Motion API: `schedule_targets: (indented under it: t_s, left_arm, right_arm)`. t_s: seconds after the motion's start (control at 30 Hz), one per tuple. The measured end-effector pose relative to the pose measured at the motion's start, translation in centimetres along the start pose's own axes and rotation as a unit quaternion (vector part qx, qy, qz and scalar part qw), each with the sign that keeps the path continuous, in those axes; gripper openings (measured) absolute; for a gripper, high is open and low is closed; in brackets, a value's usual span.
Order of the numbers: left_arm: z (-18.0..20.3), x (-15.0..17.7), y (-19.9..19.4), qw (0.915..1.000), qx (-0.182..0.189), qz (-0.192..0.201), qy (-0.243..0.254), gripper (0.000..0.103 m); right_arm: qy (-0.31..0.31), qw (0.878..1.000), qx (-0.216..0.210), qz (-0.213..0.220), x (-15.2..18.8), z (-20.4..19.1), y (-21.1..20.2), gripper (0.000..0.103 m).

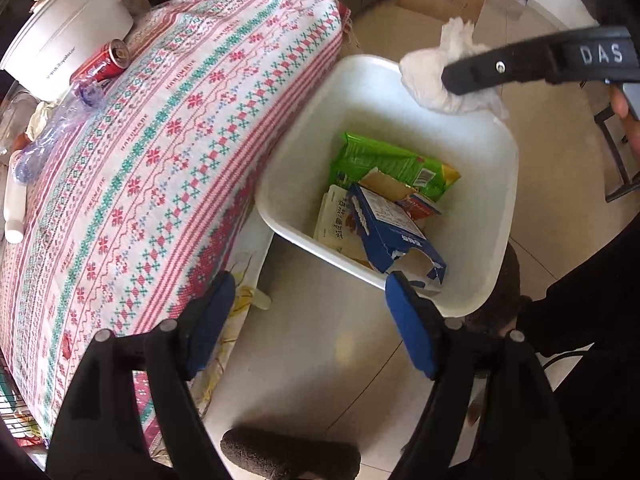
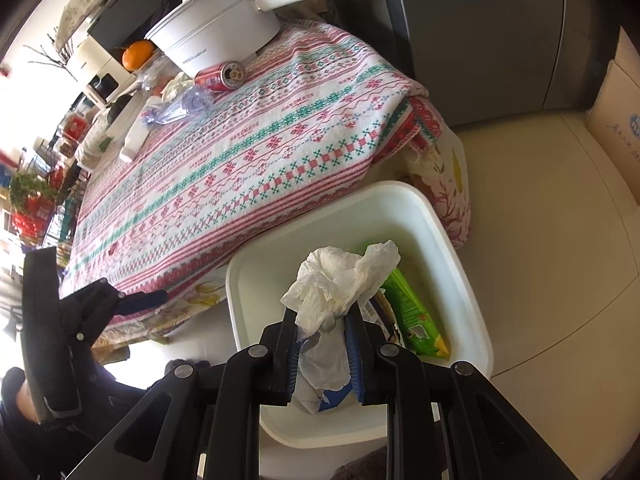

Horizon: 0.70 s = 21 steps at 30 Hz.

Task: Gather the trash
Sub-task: 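Open the right gripper to drop the tissue into the bin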

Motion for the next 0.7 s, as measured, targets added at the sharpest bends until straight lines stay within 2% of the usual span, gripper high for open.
schedule_targets:
  t_s: [0.1, 0.17, 0.2, 0.23, 0.6, 0.7]
  left_arm:
    - [-0.5, 0.0, -0.6, 1.0000, -0.002, 0.007, -0.005, 0.078]
    - [-0.4, 0.2, -1.1, 0.9999, -0.005, 0.011, -0.008, 0.078]
    - [-0.6, 0.3, -1.2, 0.9999, -0.006, 0.013, -0.010, 0.078]
    - [-0.9, 0.4, -1.4, 0.9998, -0.006, 0.015, -0.012, 0.078]
    - [-3.1, 0.0, -3.8, 0.9979, -0.005, 0.046, -0.046, 0.079]
    - [-4.5, 0.0, -4.5, 0.9960, -0.014, 0.057, -0.067, 0.081]
  right_arm:
    - [0.002, 1.000, 0.001, -0.001, 0.0, 0.0, -0.1, 0.028]
    - [0.003, 1.000, 0.005, -0.003, 0.0, 0.1, -0.1, 0.047]
    - [0.008, 1.000, 0.010, -0.001, 0.0, 0.3, -0.2, 0.062]
    - [0.013, 1.000, 0.013, 0.002, -0.1, 0.4, -0.4, 0.067]
    - [0.027, 0.999, 0.006, 0.019, -1.8, -0.3, -1.3, 0.069]
    - [0.025, 0.999, 0.003, 0.026, -2.6, -1.3, -1.6, 0.073]
Point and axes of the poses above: each gripper's, at about its wrist camera, not at the fingertips, and y roughly the way its jaws point, z to its right, x to its underside, the point moved 6 cm from there along y, roughly the way its jaws point, and after that the axes turned 6 degrees about x, right-handed, at the moved point
